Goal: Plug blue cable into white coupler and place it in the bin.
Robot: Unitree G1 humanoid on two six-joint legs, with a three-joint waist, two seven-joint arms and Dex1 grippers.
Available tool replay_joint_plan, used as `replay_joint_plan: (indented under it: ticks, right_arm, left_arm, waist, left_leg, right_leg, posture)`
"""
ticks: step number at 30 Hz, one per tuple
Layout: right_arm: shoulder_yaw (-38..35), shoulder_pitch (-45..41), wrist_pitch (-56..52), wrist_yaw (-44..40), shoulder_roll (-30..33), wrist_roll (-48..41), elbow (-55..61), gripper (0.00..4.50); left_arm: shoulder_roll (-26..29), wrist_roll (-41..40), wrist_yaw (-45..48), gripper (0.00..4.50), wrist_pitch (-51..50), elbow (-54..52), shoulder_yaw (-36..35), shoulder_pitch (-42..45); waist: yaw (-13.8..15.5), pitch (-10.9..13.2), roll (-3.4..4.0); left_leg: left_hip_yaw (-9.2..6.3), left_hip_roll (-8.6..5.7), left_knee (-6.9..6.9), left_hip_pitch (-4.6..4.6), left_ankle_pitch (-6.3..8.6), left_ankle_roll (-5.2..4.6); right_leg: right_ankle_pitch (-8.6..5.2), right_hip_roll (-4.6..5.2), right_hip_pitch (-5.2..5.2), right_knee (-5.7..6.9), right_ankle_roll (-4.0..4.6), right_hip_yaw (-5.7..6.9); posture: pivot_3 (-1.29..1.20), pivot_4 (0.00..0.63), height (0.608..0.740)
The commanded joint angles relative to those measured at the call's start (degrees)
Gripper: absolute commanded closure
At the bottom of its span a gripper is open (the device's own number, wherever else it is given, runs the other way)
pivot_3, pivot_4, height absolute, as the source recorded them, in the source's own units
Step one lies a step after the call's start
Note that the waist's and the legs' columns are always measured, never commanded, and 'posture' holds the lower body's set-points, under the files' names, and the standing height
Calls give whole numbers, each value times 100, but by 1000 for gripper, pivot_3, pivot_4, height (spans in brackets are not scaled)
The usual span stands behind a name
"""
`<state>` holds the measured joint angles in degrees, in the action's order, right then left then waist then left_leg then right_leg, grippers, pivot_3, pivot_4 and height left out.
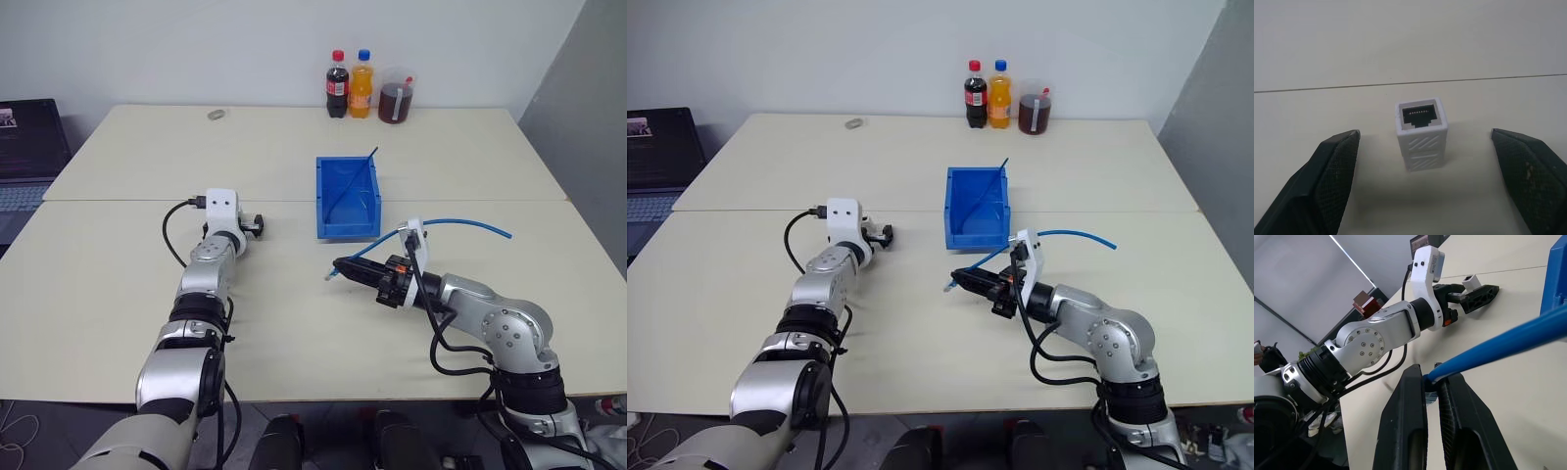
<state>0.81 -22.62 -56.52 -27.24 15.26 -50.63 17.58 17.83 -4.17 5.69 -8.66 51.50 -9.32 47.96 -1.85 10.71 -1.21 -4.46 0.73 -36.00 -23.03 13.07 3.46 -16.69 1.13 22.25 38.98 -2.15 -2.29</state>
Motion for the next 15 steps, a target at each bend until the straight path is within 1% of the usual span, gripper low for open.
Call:
replay_joint_plan:
  ticks: [1,2,3,4,10,12,15]
  right_arm:
    - [-112,17,115,15,5,-53,265,4446]
    - [-112,25,114,22,6,-55,274,4446]
    - [-115,32,110,33,6,-59,286,4446]
    - [-116,41,107,42,7,-60,296,4446]
    - [-110,87,111,77,15,-51,333,4446]
    - [-106,95,117,90,16,-49,335,4446]
    - [-171,101,114,175,-53,-104,311,4446]
  left_arm:
    - [41,18,25,0,326,202,-30,222]
    - [45,15,29,355,362,248,-33,238]
    - [53,19,17,424,397,291,-33,251]
    - [56,12,15,681,425,334,-41,262]
    - [73,16,-41,1839,581,501,-56,282]
    - [81,30,-50,2323,624,562,-46,293]
    - [105,84,-59,2857,680,629,-2,297]
  waist:
    - [-1,0,0]
    - [0,0,0]
    - [2,0,0]
    - [1,0,0]
    - [-1,0,0]
    - [-1,0,0]
    - [-1,0,0]
  left_leg:
    - [0,0,0,0,0,0]
    - [0,0,0,0,0,0]
    - [0,0,0,0,0,0]
    - [0,0,0,0,0,0]
    - [0,0,0,0,0,0]
    - [0,0,0,1,0,0]
    - [0,0,0,1,0,0]
  right_leg:
    - [0,0,0,0,0,0]
    - [0,0,0,0,0,0]
    - [0,0,0,0,0,0]
    - [0,0,0,0,0,0]
    - [0,0,0,1,0,-1]
    - [0,0,0,2,0,0]
    - [0,0,0,2,0,0]
  posture:
    - [0,150,740]
    - [0,150,740]
    - [0,150,740]
    - [0,150,740]
    - [0,150,740]
    - [0,150,740]
    - [0,150,740]
